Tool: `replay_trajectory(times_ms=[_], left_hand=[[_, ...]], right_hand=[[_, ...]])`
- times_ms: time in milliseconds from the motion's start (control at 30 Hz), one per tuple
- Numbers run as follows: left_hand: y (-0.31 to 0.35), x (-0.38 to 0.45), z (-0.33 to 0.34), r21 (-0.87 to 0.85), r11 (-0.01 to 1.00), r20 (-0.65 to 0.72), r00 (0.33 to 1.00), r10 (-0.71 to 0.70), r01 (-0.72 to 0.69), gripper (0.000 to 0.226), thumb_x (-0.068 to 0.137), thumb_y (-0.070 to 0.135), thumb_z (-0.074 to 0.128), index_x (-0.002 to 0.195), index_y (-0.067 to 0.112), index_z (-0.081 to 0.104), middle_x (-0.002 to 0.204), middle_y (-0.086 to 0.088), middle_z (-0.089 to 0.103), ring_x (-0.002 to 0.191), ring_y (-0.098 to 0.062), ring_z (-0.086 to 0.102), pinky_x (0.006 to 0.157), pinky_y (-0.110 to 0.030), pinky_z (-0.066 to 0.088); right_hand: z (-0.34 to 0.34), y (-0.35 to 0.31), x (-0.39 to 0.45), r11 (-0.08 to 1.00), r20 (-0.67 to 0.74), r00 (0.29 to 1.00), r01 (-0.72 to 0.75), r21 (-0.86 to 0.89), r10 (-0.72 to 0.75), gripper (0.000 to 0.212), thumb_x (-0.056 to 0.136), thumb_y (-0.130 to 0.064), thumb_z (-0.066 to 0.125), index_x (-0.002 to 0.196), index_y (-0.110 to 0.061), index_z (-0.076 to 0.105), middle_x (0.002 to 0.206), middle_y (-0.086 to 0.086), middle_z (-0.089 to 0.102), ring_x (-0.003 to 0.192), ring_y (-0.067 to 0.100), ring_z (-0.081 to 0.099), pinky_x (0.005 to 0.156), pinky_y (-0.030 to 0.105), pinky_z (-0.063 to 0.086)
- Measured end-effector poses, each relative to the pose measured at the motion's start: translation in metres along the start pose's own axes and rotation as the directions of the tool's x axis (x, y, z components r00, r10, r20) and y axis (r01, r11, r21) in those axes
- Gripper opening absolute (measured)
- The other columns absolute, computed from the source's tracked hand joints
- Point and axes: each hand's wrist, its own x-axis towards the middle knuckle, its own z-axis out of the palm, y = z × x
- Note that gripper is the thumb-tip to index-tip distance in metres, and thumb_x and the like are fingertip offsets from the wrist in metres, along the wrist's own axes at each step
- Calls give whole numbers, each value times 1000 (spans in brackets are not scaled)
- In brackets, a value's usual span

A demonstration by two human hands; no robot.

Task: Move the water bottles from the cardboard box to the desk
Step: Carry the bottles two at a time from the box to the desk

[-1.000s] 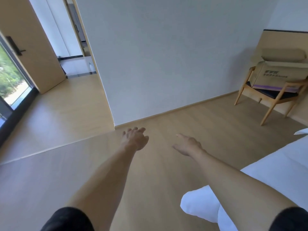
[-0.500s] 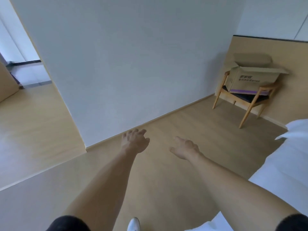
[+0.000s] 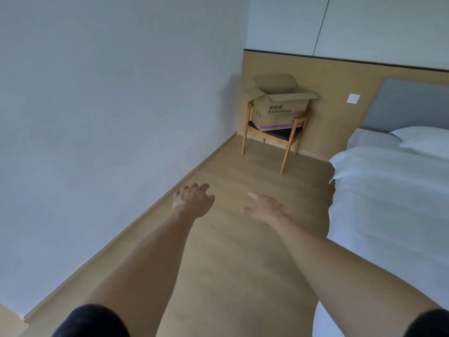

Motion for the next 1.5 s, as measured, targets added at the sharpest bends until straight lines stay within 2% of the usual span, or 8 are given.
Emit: replay_trajectory(times_ms=[300, 500, 833, 1033, 1167, 1233, 1333, 1500], left_hand=[[62, 122, 3, 20, 976, 53, 975, 215, -216, 52, 102, 50, 36, 151, 34, 38, 149, -4, 47, 137, -28, 41, 111, -43, 30], [97, 219, 3, 98, 965, 88, 968, 234, -242, 52, 102, 50, 35, 152, 33, 37, 150, -4, 46, 136, -30, 42, 110, -44, 31], [209, 385, -41, 53, 956, 33, 957, 288, -289, 48, 102, 42, 37, 146, 25, 44, 146, -8, 48, 132, -31, 46, 106, -45, 36], [261, 453, -33, 131, 933, 74, 941, 329, -336, 46, 104, 42, 36, 145, 25, 44, 146, -8, 49, 131, -32, 47, 106, -47, 38], [306, 508, -28, 138, 902, 82, 913, 401, -409, 40, 103, 38, 36, 139, 24, 48, 137, -11, 55, 126, -33, 51, 104, -50, 41], [332, 540, -24, 132, 892, 99, 901, 422, -433, 43, 103, 39, 36, 143, 26, 47, 140, -11, 54, 128, -34, 50, 107, -51, 40], [372, 593, -18, 123, 871, 113, 879, 464, -476, 47, 103, 42, 38, 148, 30, 44, 147, -9, 51, 135, -33, 46, 110, -51, 36], [421, 697, -11, 120, 840, 138, 846, 514, -530, 46, 103, 48, 39, 144, 29, 47, 143, -9, 53, 133, -33, 47, 107, -51, 37]], right_hand=[[-38, 30, 76, 983, -36, 983, -176, 60, 178, 69, 96, -57, 52, 156, -30, 32, 157, 7, 41, 144, 29, 38, 115, 42, 35], [-60, 67, 166, 968, -29, 976, -211, 133, 217, 69, 97, -58, 50, 157, -33, 28, 160, 4, 37, 145, 30, 36, 116, 43, 34], [-133, 148, 324, 950, -8, 964, -261, 168, 266, 69, 96, -60, 47, 157, -35, 26, 163, 2, 30, 148, 30, 29, 115, 47, 29], [-157, 188, 389, 928, 8, 947, -315, 197, 320, 70, 96, -59, 49, 157, -34, 26, 160, 3, 35, 147, 30, 32, 113, 48, 32], [-174, 217, 430, 905, -21, 930, -353, 239, 368, 61, 95, -54, 51, 150, -32, 37, 150, 3, 47, 139, 30, 42, 106, 44, 36], [-184, 234, 453, 896, -35, 922, -366, 252, 386, 59, 94, -51, 50, 149, -31, 39, 147, 4, 50, 135, 30, 46, 102, 44, 38], [-204, 259, 500, 888, -50, 911, -385, 253, 409, 66, 95, -54, 50, 154, -31, 32, 151, 3, 46, 138, 30, 44, 106, 46, 38], [-238, 297, 588, 858, -42, 881, -446, 255, 471, 68, 96, -56, 49, 156, -30, 28, 156, 3, 40, 142, 29, 39, 113, 47, 37]])
